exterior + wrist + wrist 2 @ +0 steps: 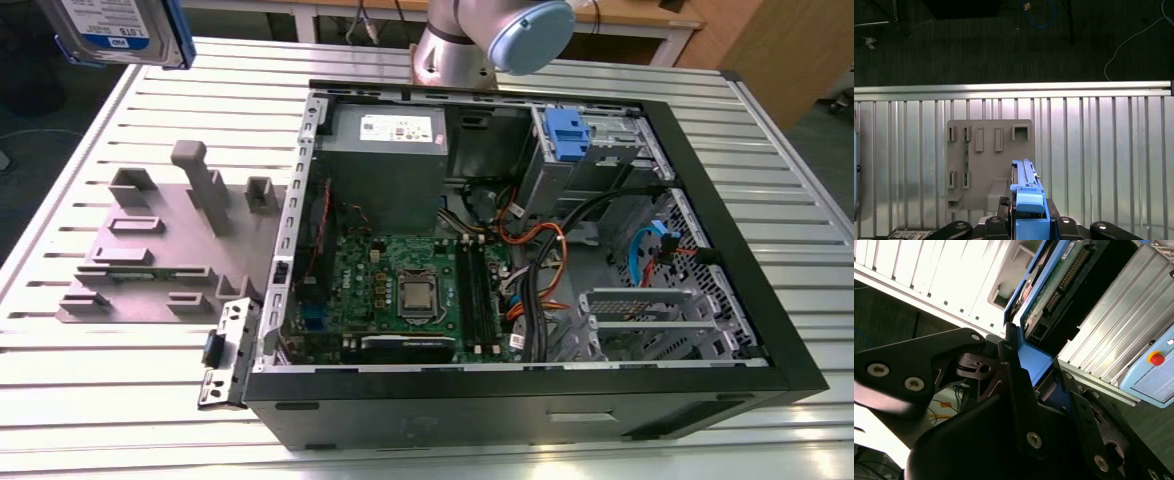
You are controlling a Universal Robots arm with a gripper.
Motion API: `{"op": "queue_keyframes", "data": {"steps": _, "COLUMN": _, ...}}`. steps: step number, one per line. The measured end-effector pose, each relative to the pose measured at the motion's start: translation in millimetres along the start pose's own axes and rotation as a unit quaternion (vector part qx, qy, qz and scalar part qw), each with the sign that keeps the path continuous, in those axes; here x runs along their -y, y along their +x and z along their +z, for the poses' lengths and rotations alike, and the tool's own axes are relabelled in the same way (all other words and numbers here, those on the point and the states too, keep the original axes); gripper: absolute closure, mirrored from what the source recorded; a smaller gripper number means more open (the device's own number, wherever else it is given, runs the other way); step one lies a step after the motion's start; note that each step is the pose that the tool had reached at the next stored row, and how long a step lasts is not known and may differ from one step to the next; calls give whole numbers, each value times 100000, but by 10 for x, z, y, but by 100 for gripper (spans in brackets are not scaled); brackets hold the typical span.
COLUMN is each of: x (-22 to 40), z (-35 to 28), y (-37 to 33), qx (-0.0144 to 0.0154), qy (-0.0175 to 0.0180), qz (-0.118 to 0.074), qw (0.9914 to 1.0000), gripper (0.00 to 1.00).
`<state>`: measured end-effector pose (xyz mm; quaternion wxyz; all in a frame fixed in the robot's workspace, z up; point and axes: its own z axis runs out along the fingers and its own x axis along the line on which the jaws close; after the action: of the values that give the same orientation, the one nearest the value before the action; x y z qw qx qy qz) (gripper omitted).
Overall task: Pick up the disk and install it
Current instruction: 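Pick up the disk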
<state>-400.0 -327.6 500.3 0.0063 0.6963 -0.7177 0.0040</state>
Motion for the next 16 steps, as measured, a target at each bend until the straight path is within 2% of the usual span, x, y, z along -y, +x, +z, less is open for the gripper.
{"op": "queue_keyframes", "data": {"steps": 5, "x": 0, "z": 1, "y": 44, "qx": 2, "qy": 0, "qz": 8, "qw": 100000, "gripper": 64}}
{"op": "queue_keyframes", "data": {"steps": 10, "x": 12, "z": 3, "y": 157, "qx": 5, "qy": 4, "qz": 10, "qw": 100000, "gripper": 64}}
{"op": "queue_keyframes", "data": {"steps": 16, "x": 182, "z": 3, "y": 172, "qx": 243, "qy": -14, "qz": 8, "qw": 100000, "gripper": 64}}
